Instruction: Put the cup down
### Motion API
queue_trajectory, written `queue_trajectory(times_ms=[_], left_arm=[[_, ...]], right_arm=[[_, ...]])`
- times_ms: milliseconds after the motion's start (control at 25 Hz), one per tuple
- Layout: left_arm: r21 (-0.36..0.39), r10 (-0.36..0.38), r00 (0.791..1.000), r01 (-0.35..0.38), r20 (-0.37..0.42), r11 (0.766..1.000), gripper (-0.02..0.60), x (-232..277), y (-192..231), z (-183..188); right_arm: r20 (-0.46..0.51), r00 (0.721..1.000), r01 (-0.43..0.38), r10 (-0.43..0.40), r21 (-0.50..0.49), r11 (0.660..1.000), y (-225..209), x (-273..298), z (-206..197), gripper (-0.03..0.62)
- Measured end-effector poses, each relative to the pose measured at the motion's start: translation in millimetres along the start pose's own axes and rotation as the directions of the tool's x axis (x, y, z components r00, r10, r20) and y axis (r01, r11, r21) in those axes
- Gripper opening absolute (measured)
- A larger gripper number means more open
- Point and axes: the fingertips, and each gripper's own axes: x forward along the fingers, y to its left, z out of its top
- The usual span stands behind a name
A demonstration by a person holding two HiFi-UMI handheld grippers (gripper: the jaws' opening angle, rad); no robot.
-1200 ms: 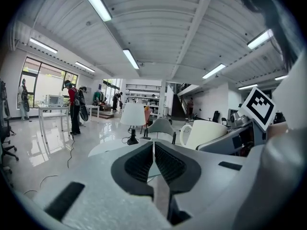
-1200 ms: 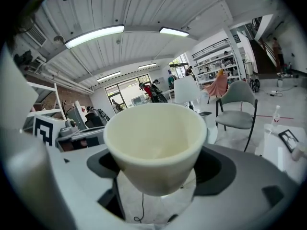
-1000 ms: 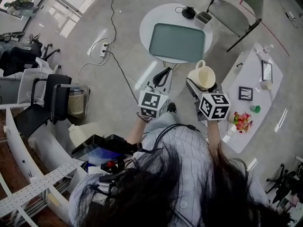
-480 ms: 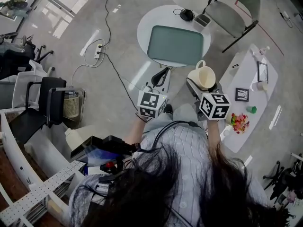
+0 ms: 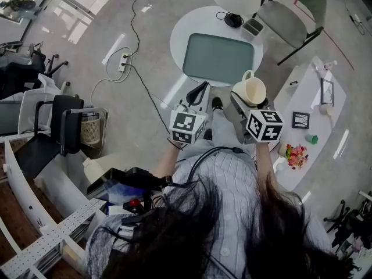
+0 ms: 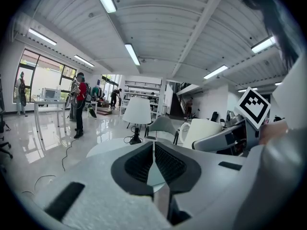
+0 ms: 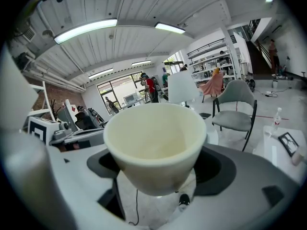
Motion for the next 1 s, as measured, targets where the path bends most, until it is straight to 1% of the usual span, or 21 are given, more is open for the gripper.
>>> queue_trajectory(times_ms=[360, 520, 640, 1000], left_arm=[[-0.002, -0.004, 1.0, 0.004, -0.03, 1.0, 0.017, 61, 26, 11], [-0.006, -0.007, 0.999, 0.007, -0.048, 1.0, 0.017, 92, 37, 15], [-0.022, -0.006, 0.998, 0.004, -0.062, 1.0, 0.017, 111, 45, 17], [-0.033, -0.003, 0.993, -0.001, -0.115, 0.999, 0.017, 155, 61, 9]], right_arm=[[-0.035, 0.999, 0.015, -0.016, -0.023, 1.0, -45, 60, 17, 0.41], [-0.071, 0.997, 0.01, -0.013, -0.04, 0.999, -64, 93, 16, 0.41], [-0.098, 0.995, 0.004, -0.009, -0.046, 0.999, -75, 116, 16, 0.41], [-0.171, 0.985, 0.0, -0.013, -0.079, 0.997, -111, 175, 5, 0.41]])
